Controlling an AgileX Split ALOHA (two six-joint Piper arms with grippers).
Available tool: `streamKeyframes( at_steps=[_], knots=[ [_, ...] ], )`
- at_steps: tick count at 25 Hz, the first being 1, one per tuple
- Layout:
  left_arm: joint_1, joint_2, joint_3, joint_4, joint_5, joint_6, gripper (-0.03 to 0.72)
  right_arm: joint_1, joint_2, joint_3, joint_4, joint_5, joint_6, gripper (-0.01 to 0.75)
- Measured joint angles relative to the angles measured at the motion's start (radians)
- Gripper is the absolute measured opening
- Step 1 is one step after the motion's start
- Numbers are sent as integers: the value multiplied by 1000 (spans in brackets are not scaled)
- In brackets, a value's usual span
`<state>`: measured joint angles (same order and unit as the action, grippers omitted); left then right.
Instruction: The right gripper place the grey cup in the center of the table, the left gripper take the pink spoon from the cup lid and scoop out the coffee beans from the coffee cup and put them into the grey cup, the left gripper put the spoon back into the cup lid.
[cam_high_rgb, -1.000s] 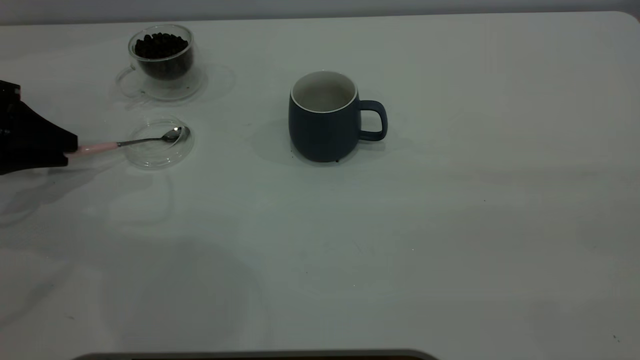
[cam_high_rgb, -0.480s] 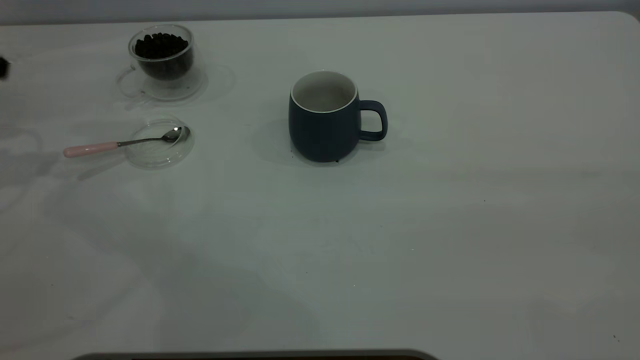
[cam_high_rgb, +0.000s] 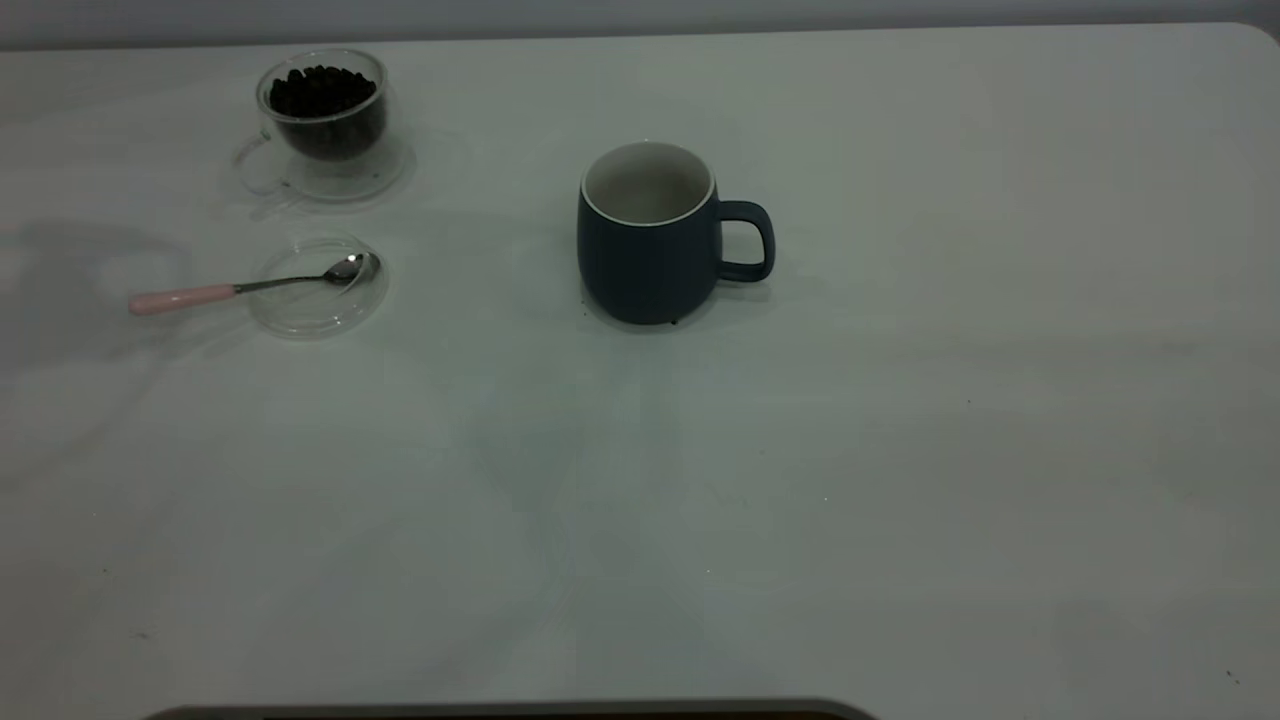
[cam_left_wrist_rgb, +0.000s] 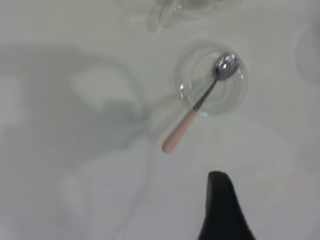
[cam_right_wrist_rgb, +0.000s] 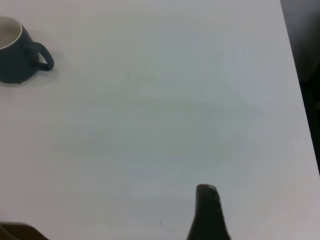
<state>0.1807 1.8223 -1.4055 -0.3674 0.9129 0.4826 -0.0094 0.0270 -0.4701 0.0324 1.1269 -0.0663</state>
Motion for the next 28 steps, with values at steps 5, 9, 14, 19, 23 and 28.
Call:
streamKeyframes(
  at_steps=[5, 9, 14, 19, 23, 28],
  knots=[
    [-129, -94, -28, 222, 94, -250, 548, 0, 0, 0, 0, 0, 0, 591],
    [-213, -165, -30, 387, 203, -451, 548, 0, 0, 0, 0, 0, 0, 591],
    [-294, -259, -30, 521, 257, -631, 548, 0, 0, 0, 0, 0, 0, 591],
    [-319, -358, -29, 495, 257, -655, 548, 0, 0, 0, 0, 0, 0, 591],
    [-319, -451, -22, 419, 257, -627, 548, 0, 0, 0, 0, 0, 0, 591],
    [-319, -651, 132, 311, 257, -483, 548, 0, 0, 0, 0, 0, 0, 591]
  ],
)
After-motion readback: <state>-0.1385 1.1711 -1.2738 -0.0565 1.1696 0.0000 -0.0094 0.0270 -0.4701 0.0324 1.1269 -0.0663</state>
